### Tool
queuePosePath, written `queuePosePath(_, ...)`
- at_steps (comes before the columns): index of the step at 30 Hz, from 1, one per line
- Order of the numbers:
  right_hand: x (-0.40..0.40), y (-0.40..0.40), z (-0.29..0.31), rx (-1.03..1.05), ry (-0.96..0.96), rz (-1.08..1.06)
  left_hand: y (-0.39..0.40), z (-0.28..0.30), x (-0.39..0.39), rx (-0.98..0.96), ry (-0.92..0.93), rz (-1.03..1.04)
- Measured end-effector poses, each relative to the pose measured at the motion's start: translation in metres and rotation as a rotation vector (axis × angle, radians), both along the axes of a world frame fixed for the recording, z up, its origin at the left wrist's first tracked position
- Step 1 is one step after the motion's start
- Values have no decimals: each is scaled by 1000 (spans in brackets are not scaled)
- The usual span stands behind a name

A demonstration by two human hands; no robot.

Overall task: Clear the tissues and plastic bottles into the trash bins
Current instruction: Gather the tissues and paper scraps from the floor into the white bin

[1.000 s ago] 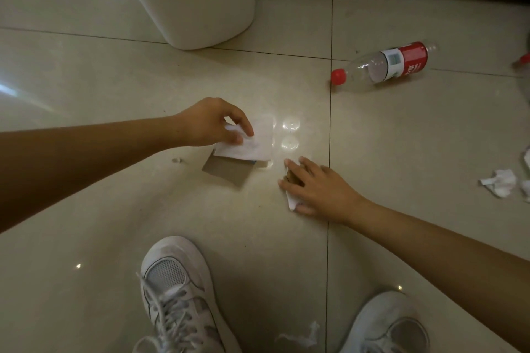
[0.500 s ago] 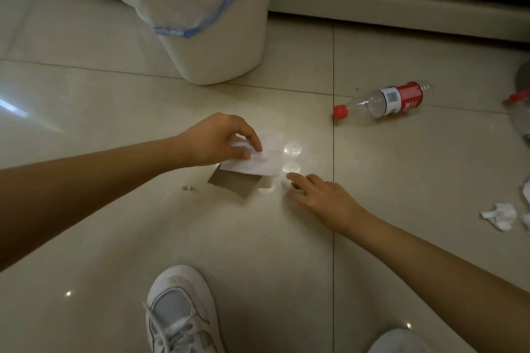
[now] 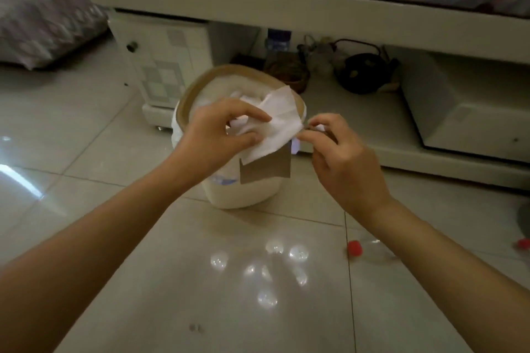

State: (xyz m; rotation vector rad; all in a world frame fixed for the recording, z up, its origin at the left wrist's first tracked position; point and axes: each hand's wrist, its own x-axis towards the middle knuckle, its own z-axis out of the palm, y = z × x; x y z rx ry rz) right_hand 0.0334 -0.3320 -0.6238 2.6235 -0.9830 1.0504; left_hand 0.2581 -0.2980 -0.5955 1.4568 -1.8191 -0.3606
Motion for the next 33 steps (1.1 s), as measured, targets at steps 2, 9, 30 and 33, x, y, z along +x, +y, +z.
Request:
queuePosePath(2,18,-22,19,-46,-51,-20,-16,17,15,-93,33,75)
queuePosePath(9,97,-79,35,92,-194,30,-69,32,51,-288,-86,316)
queuePosePath(30,-40,-8,11,172,269,-252,-22,-11,-46,-146,-831,-93)
queuePosePath(33,-97,22,8,187,342,-341,-16,-15,-92,-135,-882,-173)
